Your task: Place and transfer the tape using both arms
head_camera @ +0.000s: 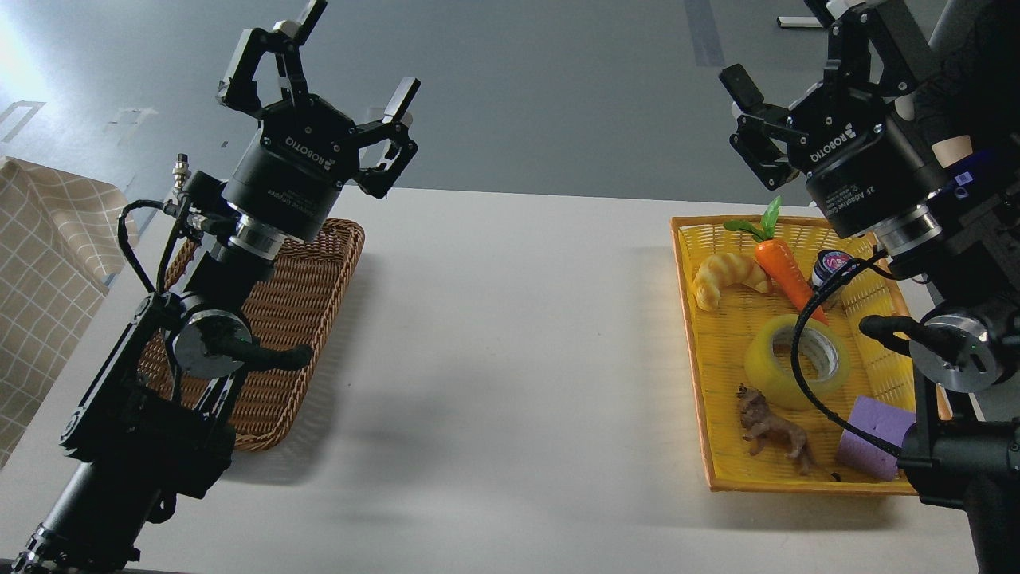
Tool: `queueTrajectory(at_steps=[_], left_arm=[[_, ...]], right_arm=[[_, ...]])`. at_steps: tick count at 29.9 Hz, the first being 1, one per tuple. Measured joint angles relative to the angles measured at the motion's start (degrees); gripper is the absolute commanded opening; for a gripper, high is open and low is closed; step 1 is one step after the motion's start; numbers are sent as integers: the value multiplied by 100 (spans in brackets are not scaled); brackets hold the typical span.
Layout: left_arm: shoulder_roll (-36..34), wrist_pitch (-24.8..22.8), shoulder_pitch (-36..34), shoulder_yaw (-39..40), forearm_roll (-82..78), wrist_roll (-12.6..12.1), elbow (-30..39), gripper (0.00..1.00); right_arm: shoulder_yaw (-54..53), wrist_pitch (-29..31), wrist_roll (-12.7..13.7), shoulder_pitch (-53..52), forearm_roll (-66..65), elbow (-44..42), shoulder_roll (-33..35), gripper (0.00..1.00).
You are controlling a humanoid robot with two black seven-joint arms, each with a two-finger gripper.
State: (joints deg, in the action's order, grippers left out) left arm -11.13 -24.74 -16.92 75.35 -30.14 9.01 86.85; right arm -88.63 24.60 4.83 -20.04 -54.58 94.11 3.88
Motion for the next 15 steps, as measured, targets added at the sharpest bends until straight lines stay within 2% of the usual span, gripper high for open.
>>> queueTrajectory(at_steps=[15], left_arm=[[-2, 1, 159, 6, -9, 0, 84, 100]], right_arm=[[28, -31, 6, -3, -5, 12, -10, 99]])
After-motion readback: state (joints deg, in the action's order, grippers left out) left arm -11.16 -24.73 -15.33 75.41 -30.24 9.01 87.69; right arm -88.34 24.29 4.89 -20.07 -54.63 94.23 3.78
